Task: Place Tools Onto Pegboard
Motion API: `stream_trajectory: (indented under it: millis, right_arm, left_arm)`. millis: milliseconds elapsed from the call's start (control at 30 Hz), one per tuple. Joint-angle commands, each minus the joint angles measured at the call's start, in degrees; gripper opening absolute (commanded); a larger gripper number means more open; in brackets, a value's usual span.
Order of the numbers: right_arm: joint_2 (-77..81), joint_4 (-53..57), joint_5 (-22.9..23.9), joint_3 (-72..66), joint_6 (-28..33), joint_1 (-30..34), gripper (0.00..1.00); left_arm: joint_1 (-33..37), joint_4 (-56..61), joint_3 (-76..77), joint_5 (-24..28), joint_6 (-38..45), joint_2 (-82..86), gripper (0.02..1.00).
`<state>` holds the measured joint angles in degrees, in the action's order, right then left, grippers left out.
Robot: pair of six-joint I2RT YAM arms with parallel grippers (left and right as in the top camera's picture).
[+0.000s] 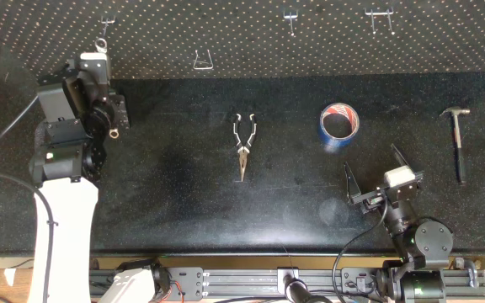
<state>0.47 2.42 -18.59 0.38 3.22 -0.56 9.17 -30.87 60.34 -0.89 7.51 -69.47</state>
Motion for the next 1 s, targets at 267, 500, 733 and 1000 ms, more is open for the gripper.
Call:
stream_trajectory:
  millis: [267, 500, 733, 1000]
  right_arm:
    - [-0.4, 0.3, 0.1, -0.2, -1.1, -0.5, 0.976]
    - [-0.4, 0.3, 0.1, -0.2, -1.1, -0.5, 0.976]
    - [-0.4, 0.3, 0.1, -0.2, -1.1, -0.5, 0.976]
    - [-0.4, 0.3, 0.1, -0.2, -1.1, -0.5, 0.976]
  left_arm:
    - [-0.2, 6.2, -0.2, -1.2, -1.3, -2.2, 0.029]
    - [-0.2, 10.7, -2.0, 0.3, -1.3, -3.3, 0.029]
    - [-0.2, 11.2, -5.2, 0.5, -1.3, -3.3, 0.029]
    - [-0.2, 11.8, -5.5, 0.5, -1.3, -3.3, 0.029]
